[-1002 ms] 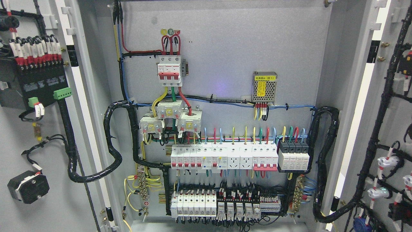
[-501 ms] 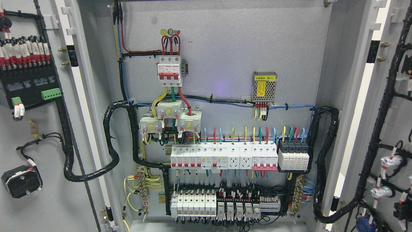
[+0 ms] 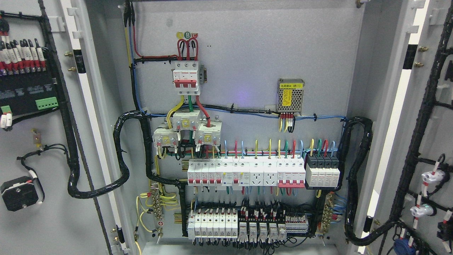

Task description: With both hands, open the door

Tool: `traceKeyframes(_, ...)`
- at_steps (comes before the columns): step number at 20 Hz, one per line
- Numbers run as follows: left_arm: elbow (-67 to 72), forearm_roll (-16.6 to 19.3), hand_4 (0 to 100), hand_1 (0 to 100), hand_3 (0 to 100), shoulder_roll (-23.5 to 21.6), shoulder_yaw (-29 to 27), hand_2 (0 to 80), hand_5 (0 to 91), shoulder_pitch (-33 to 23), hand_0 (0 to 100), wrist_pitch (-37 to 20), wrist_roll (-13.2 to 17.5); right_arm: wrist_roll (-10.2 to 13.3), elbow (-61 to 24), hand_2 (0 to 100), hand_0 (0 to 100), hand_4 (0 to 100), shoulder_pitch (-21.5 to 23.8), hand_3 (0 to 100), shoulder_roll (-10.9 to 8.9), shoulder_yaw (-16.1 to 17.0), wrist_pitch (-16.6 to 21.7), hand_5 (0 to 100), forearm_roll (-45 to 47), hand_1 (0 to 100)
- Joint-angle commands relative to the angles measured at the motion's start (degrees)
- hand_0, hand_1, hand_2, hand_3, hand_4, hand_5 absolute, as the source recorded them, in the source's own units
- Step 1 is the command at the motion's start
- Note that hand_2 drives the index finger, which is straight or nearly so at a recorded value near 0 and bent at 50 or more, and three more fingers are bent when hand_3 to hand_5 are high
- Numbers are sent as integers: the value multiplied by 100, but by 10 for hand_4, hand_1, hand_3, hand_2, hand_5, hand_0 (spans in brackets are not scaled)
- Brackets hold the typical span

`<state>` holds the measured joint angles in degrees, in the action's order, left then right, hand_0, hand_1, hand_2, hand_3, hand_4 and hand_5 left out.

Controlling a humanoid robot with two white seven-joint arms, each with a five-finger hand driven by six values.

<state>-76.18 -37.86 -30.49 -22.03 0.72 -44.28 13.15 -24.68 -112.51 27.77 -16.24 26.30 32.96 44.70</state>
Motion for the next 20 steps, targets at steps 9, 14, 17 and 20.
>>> traceKeyframes(9, 824, -2, 0, 0, 0, -211, 6, 0, 0, 288, 0, -1469, 12, -10, 317, 0, 386, 0, 53, 0, 7, 297, 17, 0, 179, 0)
traceKeyframes(14, 763, -2, 0, 0, 0, -211, 15, 0, 0, 271, 0, -1469, 12, -10, 317, 0, 386, 0, 106, 0, 7, 297, 70, 0, 188, 0)
traceKeyframes(17, 737, -11, 0, 0, 0, -211, 15, 0, 0, 279, 0, -1469, 12, -10, 317, 0, 386, 0, 114, 0, 7, 297, 96, 0, 188, 0)
traceKeyframes(20, 561, -20, 0, 0, 0, -211, 59, 0, 0, 244, 0, -1478, 12, -10, 291, 0, 386, 0, 141, 0, 16, 288, 105, 0, 188, 0)
